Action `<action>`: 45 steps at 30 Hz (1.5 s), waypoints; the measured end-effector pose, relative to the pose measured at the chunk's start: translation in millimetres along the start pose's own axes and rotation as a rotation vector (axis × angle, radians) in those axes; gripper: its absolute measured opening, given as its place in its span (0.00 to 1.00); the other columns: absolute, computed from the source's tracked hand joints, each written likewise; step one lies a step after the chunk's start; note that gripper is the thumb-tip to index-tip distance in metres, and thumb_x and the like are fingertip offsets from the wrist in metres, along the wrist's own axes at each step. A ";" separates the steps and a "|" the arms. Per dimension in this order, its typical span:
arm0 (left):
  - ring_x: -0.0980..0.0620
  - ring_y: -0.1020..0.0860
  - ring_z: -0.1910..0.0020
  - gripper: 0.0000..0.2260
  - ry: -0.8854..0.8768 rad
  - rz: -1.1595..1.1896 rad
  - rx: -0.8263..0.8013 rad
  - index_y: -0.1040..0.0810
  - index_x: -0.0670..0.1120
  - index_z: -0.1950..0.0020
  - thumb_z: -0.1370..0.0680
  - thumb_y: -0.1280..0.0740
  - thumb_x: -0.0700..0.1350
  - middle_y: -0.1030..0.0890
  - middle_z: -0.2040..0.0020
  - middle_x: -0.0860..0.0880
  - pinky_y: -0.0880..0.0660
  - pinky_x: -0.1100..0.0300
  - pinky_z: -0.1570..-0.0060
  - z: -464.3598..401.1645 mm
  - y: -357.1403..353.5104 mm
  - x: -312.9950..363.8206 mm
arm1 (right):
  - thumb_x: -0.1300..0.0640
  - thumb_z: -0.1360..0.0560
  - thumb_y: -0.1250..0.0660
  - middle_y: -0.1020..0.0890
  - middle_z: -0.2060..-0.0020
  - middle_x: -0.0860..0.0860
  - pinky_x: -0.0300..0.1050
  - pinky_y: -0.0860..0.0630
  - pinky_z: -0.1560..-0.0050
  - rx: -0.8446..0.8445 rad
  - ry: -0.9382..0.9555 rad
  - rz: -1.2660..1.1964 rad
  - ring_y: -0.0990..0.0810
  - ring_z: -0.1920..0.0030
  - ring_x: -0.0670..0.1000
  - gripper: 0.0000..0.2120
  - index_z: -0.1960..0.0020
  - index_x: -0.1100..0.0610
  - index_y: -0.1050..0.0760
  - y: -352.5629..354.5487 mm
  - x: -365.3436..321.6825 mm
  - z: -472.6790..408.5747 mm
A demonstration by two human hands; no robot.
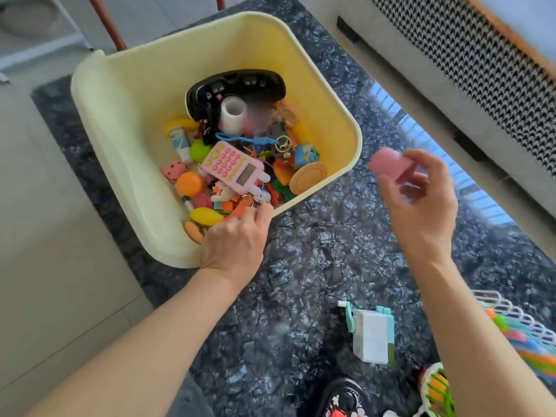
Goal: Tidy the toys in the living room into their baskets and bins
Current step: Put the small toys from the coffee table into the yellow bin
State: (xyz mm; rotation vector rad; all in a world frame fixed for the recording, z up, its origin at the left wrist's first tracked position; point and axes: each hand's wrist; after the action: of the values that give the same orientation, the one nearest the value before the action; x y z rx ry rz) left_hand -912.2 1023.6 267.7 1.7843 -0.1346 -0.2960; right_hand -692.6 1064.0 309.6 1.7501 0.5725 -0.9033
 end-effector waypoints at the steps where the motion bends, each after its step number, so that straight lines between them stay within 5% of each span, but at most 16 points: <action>1: 0.53 0.30 0.84 0.04 -0.006 0.004 -0.001 0.22 0.48 0.63 0.34 0.35 0.41 0.27 0.76 0.52 0.37 0.66 0.83 0.7 1.4 -0.2 | 0.60 0.30 0.29 0.24 0.47 0.48 0.26 0.27 0.56 -0.081 0.081 -0.010 0.23 0.58 0.37 0.19 0.41 0.54 0.28 -1.4 -20.5 -0.6; 5: 0.52 0.31 0.84 0.09 -0.017 0.037 -0.015 0.20 0.46 0.62 0.41 0.33 0.40 0.26 0.76 0.51 0.39 0.68 0.83 1.6 2.2 0.0 | 0.55 0.30 0.29 0.23 0.48 0.45 0.38 0.28 0.47 -0.485 0.256 0.224 0.24 0.49 0.45 0.20 0.38 0.53 0.26 -29.2 -69.0 -5.9; 9: 0.51 0.30 0.83 0.11 -0.056 0.078 0.046 0.18 0.44 0.59 0.35 0.38 0.38 0.24 0.75 0.50 0.40 0.68 0.83 5.5 -0.7 -2.0 | 0.47 0.27 0.34 0.24 0.39 0.47 0.47 0.33 0.41 -0.612 0.325 0.495 0.27 0.39 0.51 0.22 0.34 0.50 0.29 -64.1 -62.9 -0.2; 12: 0.51 0.30 0.83 0.12 -0.126 0.134 0.056 0.19 0.43 0.58 0.35 0.39 0.36 0.25 0.75 0.50 0.39 0.68 0.82 11.2 -1.0 -6.2 | 0.48 0.26 0.35 0.25 0.36 0.47 0.48 0.34 0.38 -0.438 0.272 0.391 0.28 0.37 0.48 0.21 0.34 0.51 0.29 -55.1 -52.0 14.1; 15: 0.49 0.27 0.82 0.10 -0.205 0.190 0.030 0.21 0.43 0.58 0.36 0.36 0.35 0.25 0.74 0.49 0.36 0.66 0.82 18.9 -1.0 -12.3 | 0.58 0.25 0.36 0.21 0.51 0.48 0.35 0.27 0.49 -0.003 0.202 0.130 0.25 0.55 0.36 0.11 0.44 0.59 0.23 -21.0 -29.9 51.5; 17: 0.47 0.26 0.81 0.09 -0.247 0.223 0.016 0.21 0.43 0.57 0.35 0.36 0.35 0.24 0.73 0.48 0.34 0.64 0.82 24.9 -0.5 -15.0 | 0.62 0.24 0.37 0.23 0.55 0.50 0.28 0.30 0.56 0.117 0.082 0.192 0.27 0.61 0.37 0.07 0.47 0.61 0.23 4.7 -1.5 83.8; 20: 0.45 0.25 0.80 0.08 -0.325 0.233 0.014 0.22 0.42 0.58 0.34 0.36 0.34 0.23 0.72 0.47 0.33 0.63 0.82 30.3 2.3 -19.3 | 0.60 0.25 0.34 0.21 0.55 0.56 0.40 0.29 0.52 -0.031 -0.202 0.403 0.24 0.58 0.49 0.09 0.47 0.62 0.25 33.0 44.8 130.5; 24: 0.45 0.25 0.80 0.09 -0.400 0.230 0.021 0.21 0.42 0.57 0.35 0.33 0.34 0.22 0.71 0.47 0.35 0.63 0.81 39.5 8.0 -19.3 | 0.50 0.28 0.30 0.24 0.47 0.58 0.48 0.30 0.48 -0.326 -0.525 0.581 0.26 0.44 0.57 0.24 0.38 0.62 0.30 45.6 76.1 182.3; 30: 0.44 0.24 0.78 0.09 -0.432 0.283 0.011 0.21 0.42 0.55 0.33 0.35 0.34 0.21 0.70 0.47 0.33 0.62 0.82 58.0 9.2 -8.4 | 0.48 0.33 0.26 0.27 0.41 0.56 0.53 0.27 0.45 -0.303 -0.751 0.609 0.27 0.40 0.58 0.33 0.35 0.58 0.36 26.7 78.5 194.3; 34: 0.45 0.25 0.79 0.09 -0.435 0.272 0.038 0.22 0.43 0.56 0.34 0.35 0.35 0.22 0.71 0.48 0.34 0.63 0.83 56.9 10.0 -8.3 | 0.52 0.33 0.29 0.24 0.45 0.57 0.50 0.27 0.52 -0.228 -0.774 0.566 0.24 0.46 0.58 0.28 0.38 0.60 0.33 22.5 80.8 192.8; 38: 0.46 0.25 0.79 0.08 -0.430 0.290 0.059 0.22 0.43 0.56 0.34 0.34 0.36 0.22 0.71 0.48 0.34 0.63 0.83 55.5 8.1 -9.1 | 0.54 0.30 0.29 0.22 0.49 0.53 0.41 0.27 0.60 0.001 -0.875 0.173 0.24 0.57 0.48 0.25 0.37 0.59 0.31 39.5 62.8 191.5; 42: 0.46 0.24 0.77 0.09 -0.417 0.344 0.036 0.22 0.43 0.57 0.36 0.30 0.38 0.23 0.71 0.47 0.33 0.62 0.81 56.6 5.0 -8.6 | 0.57 0.29 0.29 0.22 0.54 0.48 0.26 0.29 0.63 0.306 -0.675 -0.070 0.24 0.61 0.36 0.21 0.39 0.57 0.31 59.7 15.1 171.2; 45: 0.48 0.25 0.71 0.08 -0.400 0.384 0.081 0.23 0.43 0.56 0.34 0.30 0.40 0.24 0.65 0.47 0.29 0.58 0.77 58.6 2.2 -8.9 | 0.57 0.29 0.29 0.23 0.58 0.43 0.24 0.29 0.62 0.222 -0.454 -0.101 0.25 0.65 0.32 0.20 0.40 0.52 0.31 61.8 -29.7 137.0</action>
State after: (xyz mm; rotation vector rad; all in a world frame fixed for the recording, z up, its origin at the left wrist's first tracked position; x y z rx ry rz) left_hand -936.4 970.3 258.8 1.7172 -0.7730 -0.3686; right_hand -706.2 915.4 344.5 1.6414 0.2698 -1.4306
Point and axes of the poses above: each hand's wrist, its own z-axis away from the middle knuckle, its own y-axis out of the back of the hand, x = y × z
